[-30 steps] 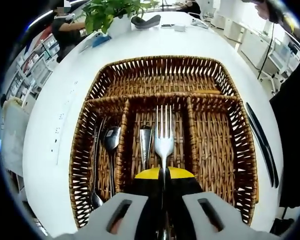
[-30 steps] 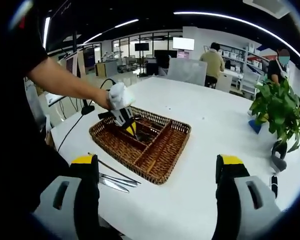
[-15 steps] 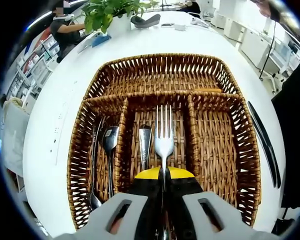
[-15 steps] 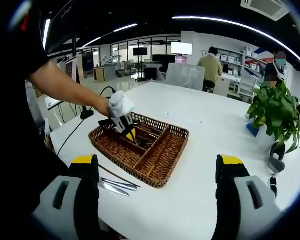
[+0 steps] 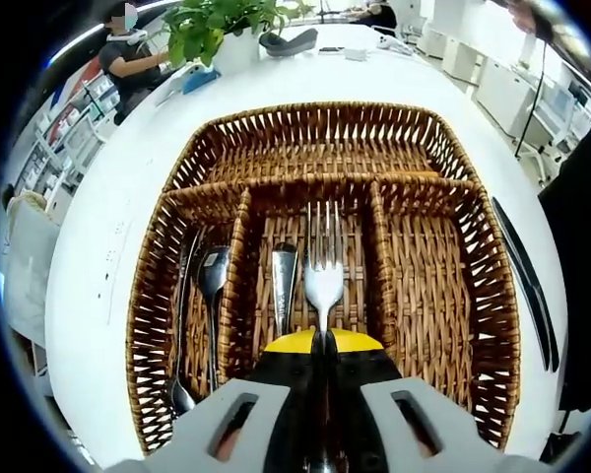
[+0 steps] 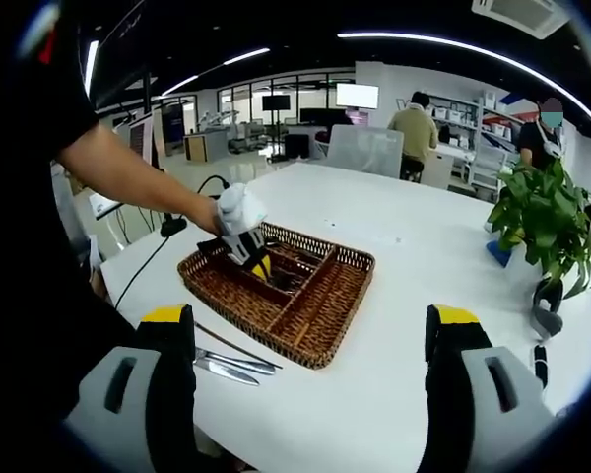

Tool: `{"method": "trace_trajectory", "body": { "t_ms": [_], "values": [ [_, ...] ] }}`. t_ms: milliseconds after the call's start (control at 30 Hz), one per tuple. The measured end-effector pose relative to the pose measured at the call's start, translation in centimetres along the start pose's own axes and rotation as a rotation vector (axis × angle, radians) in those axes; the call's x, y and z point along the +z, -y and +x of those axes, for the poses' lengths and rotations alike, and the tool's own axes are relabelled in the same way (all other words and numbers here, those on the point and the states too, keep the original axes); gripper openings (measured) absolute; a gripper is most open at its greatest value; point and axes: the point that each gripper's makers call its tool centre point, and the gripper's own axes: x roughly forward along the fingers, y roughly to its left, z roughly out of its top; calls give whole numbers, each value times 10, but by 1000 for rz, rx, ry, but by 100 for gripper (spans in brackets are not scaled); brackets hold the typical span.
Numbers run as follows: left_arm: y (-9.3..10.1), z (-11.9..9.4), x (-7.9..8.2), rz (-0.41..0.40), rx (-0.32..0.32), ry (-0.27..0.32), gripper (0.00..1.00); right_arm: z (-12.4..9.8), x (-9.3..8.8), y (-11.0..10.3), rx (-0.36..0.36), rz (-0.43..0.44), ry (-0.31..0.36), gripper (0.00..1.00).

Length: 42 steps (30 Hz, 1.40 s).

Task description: Arrange the knives, forks, and spoons in their matching storage slots by inserting each utensil handle-first until every utensil is classified and aligned in the correct compartment

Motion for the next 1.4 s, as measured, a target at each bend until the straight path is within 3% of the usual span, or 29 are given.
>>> {"method": "trace_trajectory", "body": {
  "t_ms": [500, 600, 800, 1100, 1267, 1400],
  "values": [
    [0, 2, 0, 24, 0, -5, 3, -5, 10, -4, -5, 24, 34, 100],
    [-8, -1, 1, 63, 51, -10, 12, -5, 11, -5, 0, 33, 40, 100],
    [-11, -12, 2, 41, 86, 9, 20, -1, 8, -9, 16, 16, 32, 100],
    [-17, -50, 10, -82, 119, 113, 32, 5, 6, -5, 11, 2, 21, 100],
    [-16, -80, 18, -167, 174, 230, 42, 14, 1, -4, 17, -18, -12, 100],
    [-21, -100, 23, -249, 224, 327, 62, 18, 0, -3, 17, -39, -24, 100]
  ]
}}
